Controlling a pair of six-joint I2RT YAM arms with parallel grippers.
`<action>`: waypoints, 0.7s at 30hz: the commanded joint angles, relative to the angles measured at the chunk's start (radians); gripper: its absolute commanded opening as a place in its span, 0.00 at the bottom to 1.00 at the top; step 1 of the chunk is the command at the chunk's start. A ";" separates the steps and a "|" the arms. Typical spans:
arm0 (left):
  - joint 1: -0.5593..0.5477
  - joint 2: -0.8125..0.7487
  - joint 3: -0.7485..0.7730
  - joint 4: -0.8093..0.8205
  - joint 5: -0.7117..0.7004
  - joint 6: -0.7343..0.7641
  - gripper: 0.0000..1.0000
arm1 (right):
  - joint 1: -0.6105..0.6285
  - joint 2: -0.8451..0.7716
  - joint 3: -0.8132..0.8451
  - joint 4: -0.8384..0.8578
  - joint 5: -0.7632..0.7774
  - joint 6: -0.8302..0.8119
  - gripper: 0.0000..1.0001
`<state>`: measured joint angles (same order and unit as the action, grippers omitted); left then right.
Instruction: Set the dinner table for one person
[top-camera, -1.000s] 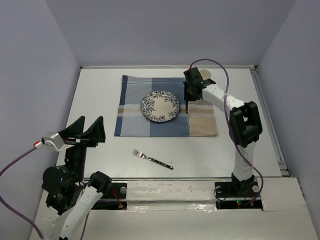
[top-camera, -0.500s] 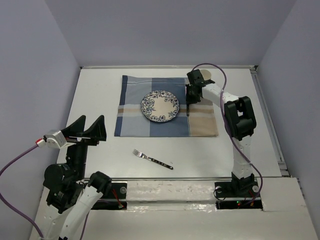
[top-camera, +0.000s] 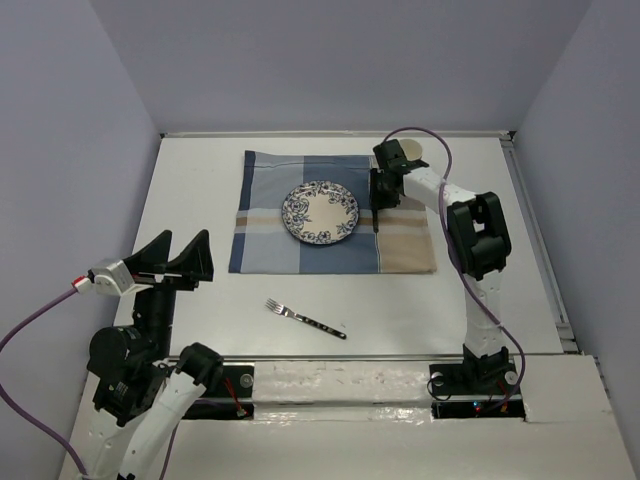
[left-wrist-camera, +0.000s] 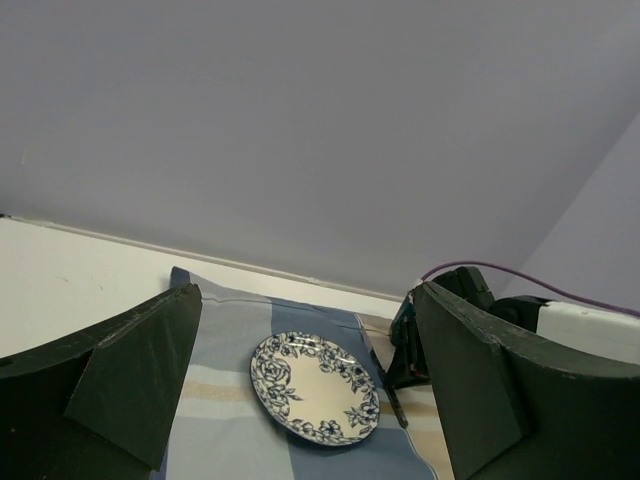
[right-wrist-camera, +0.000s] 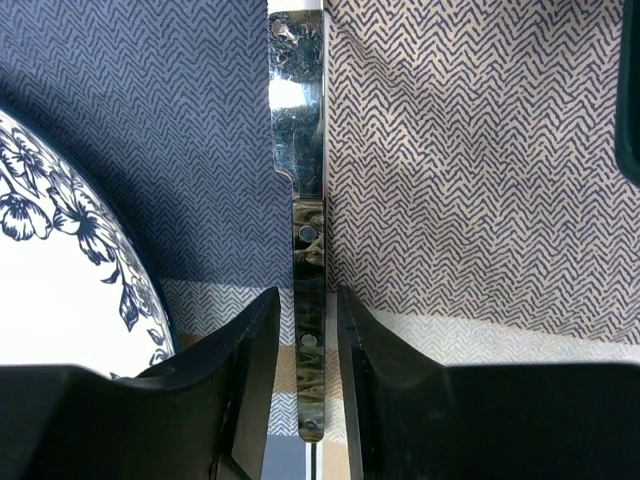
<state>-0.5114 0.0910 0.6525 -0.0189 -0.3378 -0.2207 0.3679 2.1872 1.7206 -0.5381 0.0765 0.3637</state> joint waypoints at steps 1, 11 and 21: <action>-0.006 0.026 -0.002 0.046 -0.009 0.017 0.98 | -0.001 -0.108 0.004 0.033 -0.006 0.001 0.36; -0.006 0.036 -0.002 0.045 -0.010 0.018 0.98 | 0.146 -0.414 -0.325 0.223 -0.147 -0.066 0.37; 0.004 0.049 -0.002 0.042 -0.018 0.021 0.98 | 0.609 -0.590 -0.697 0.325 -0.213 -0.178 0.48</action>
<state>-0.5102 0.1104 0.6525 -0.0189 -0.3416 -0.2180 0.8749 1.6176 1.0985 -0.2592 -0.1139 0.2455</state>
